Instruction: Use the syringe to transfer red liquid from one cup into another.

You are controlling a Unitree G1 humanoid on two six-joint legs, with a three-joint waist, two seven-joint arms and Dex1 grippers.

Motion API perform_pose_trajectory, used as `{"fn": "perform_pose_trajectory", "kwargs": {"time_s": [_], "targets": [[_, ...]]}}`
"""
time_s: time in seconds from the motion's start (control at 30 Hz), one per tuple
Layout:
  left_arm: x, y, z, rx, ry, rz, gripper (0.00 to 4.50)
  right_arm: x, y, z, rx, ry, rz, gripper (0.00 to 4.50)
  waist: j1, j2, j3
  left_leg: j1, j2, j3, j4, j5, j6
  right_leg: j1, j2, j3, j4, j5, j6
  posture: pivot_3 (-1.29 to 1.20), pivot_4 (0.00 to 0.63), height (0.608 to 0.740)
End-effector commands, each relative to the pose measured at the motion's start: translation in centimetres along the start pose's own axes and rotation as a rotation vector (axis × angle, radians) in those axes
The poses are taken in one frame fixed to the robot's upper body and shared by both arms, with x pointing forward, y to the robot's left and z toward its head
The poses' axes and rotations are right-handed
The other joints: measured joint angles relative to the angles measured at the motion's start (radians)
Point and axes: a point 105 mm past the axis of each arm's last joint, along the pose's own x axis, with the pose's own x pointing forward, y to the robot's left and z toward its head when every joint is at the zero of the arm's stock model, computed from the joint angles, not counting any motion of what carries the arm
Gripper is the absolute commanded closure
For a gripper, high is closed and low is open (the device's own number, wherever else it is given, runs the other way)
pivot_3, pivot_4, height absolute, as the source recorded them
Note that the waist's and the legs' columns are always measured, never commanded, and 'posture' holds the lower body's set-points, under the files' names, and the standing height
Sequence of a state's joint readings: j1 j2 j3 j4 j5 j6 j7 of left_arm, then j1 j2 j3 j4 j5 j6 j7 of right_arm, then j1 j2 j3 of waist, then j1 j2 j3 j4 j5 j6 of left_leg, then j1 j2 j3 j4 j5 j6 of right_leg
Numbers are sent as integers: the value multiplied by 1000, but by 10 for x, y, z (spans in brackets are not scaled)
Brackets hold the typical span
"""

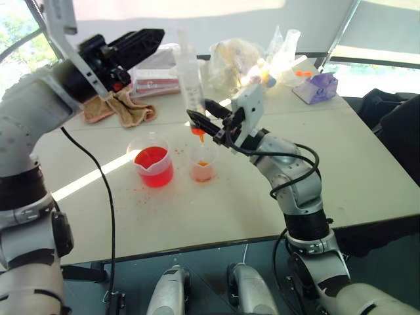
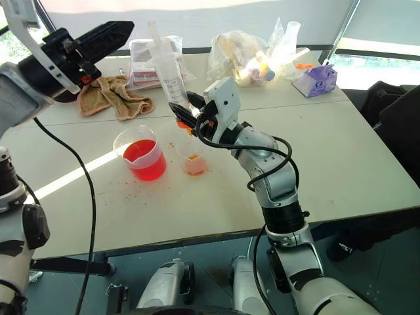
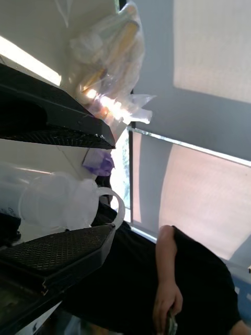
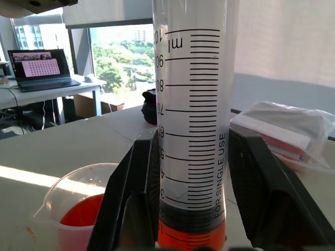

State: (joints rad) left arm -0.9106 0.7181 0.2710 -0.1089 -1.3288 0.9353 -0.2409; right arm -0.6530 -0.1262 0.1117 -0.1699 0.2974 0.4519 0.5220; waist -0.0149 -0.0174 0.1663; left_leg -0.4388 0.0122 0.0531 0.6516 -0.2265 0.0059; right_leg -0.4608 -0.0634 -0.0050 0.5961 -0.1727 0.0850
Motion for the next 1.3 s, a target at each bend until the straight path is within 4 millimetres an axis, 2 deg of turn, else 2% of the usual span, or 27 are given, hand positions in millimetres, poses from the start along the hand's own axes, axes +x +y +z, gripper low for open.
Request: {"fn": "perform_pose_trajectory", "kwargs": {"time_s": [0.03,0.37,0.57,0.73,1.1,1.2,1.3], "targets": [[4,-6,4,15,-8,-35,2154,1,5,18,-32,-68,2,3176,0,0,0,0,0,0,0,0,0,0,0,0,0,0,0,0,150,740],[7,-10,-8,-6,29,-77,2154,2,4,16,-28,-69,-6,3176,1,0,0,0,0,-1,0,0,0,0,0,0,0,0,0,0,150,740],[14,-16,-12,-19,47,-122,2154,2,7,14,-20,-63,-1,3176,1,0,0,0,0,-1,1,0,0,1,0,0,0,0,0,0,150,740],[21,-17,-24,-8,87,-130,2154,2,9,12,-14,-57,0,3176,2,0,0,0,0,-1,1,0,0,1,0,0,0,0,1,0,150,740],[32,-20,-25,-1,86,-147,2154,0,11,8,-8,-48,-2,3176,1,0,0,0,0,-1,1,0,0,1,1,0,0,1,2,0,150,740],[34,-21,-26,2,91,-154,2964,1,12,8,-7,-48,-3,3176,2,0,0,0,0,-1,1,0,0,1,1,0,0,1,2,0,150,740],[36,-21,-29,6,99,-153,3059,1,12,8,-5,-47,-5,3176,1,0,0,0,0,-1,1,0,0,1,0,0,0,1,2,0,150,740]]}}
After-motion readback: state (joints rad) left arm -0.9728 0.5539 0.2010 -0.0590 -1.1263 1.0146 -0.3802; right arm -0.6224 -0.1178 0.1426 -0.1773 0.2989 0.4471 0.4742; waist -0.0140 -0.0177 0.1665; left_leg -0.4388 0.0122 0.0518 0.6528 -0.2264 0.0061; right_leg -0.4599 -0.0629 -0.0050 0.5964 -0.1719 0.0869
